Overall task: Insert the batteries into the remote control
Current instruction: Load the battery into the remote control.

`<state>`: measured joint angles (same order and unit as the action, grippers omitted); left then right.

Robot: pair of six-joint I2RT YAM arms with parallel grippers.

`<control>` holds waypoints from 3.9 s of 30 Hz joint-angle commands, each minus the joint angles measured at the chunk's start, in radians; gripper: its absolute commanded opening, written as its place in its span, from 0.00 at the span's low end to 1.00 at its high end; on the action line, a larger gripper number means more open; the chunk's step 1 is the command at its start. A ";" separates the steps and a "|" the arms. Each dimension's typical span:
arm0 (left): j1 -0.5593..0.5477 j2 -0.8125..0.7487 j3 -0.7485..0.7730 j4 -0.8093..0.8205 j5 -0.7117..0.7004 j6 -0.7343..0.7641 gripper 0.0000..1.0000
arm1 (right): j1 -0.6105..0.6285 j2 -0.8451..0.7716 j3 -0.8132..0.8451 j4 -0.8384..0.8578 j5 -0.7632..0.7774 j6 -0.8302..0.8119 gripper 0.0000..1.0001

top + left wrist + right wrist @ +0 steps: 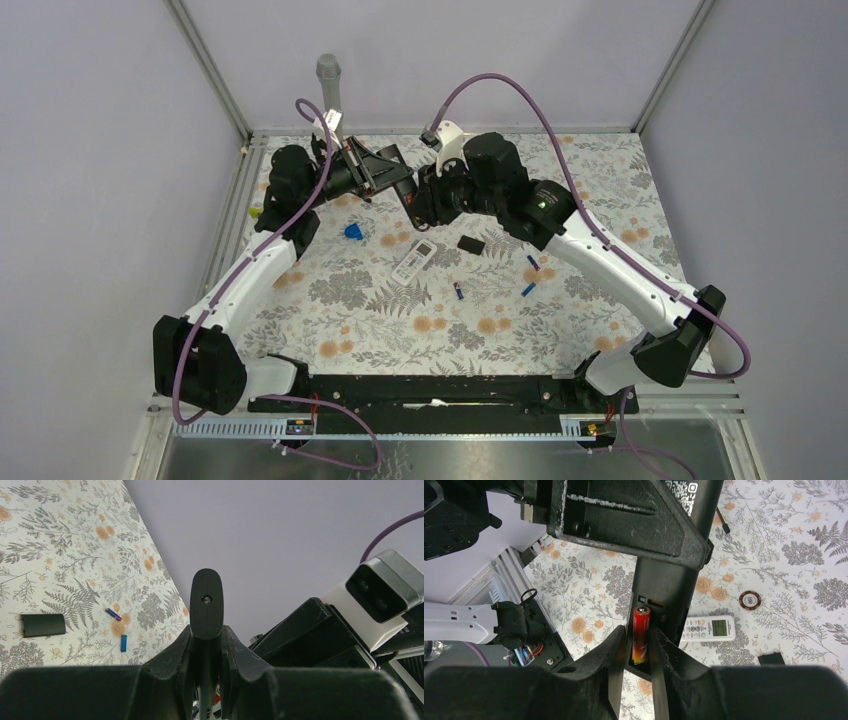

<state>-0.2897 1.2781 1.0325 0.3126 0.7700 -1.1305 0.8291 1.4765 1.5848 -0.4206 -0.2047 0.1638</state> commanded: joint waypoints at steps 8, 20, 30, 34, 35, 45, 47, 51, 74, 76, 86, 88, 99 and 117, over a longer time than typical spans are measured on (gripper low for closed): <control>-0.005 -0.043 0.009 0.080 -0.016 0.014 0.00 | 0.002 0.023 0.080 -0.045 0.041 0.033 0.44; -0.005 -0.043 0.004 0.092 -0.008 0.047 0.00 | 0.002 0.018 0.180 -0.103 0.037 0.087 0.80; -0.005 -0.045 -0.024 0.250 -0.004 -0.030 0.00 | -0.004 -0.037 0.126 -0.033 0.116 0.210 1.00; -0.005 -0.055 -0.031 0.287 -0.018 -0.050 0.00 | -0.024 -0.042 0.123 -0.023 0.117 0.328 1.00; -0.005 -0.060 -0.031 0.285 -0.025 -0.048 0.00 | -0.032 -0.040 0.119 -0.021 0.106 0.363 0.99; -0.005 -0.089 -0.060 0.359 -0.078 -0.087 0.00 | -0.167 -0.054 -0.085 0.346 -0.223 0.773 1.00; -0.005 -0.091 -0.060 0.359 -0.085 -0.085 0.00 | -0.173 -0.052 -0.100 0.373 -0.243 0.808 1.00; -0.005 -0.092 -0.058 0.358 -0.096 -0.084 0.00 | -0.182 -0.051 -0.139 0.449 -0.290 0.853 0.97; -0.005 -0.097 -0.014 0.232 -0.162 -0.061 0.00 | -0.185 -0.014 -0.154 0.476 -0.414 0.853 0.54; -0.005 -0.095 -0.014 0.232 -0.163 -0.062 0.00 | -0.185 -0.014 -0.152 0.467 -0.414 0.845 0.53; -0.005 -0.097 -0.008 0.232 -0.166 -0.077 0.00 | -0.184 -0.005 -0.140 0.427 -0.411 0.814 0.48; -0.004 -0.098 -0.006 0.228 -0.171 -0.078 0.00 | -0.184 -0.006 -0.144 0.427 -0.410 0.816 0.47; -0.004 -0.090 0.030 0.224 -0.171 -0.116 0.00 | -0.185 -0.013 -0.185 0.427 -0.418 0.820 0.44; 0.027 -0.035 0.121 0.279 -0.107 -0.426 0.00 | -0.185 -0.016 -0.269 0.511 -0.372 0.680 0.43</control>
<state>-0.2760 1.2549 1.0519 0.4198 0.6682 -1.3911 0.6384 1.4628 1.3495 0.1074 -0.5766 0.9501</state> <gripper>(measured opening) 0.189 0.428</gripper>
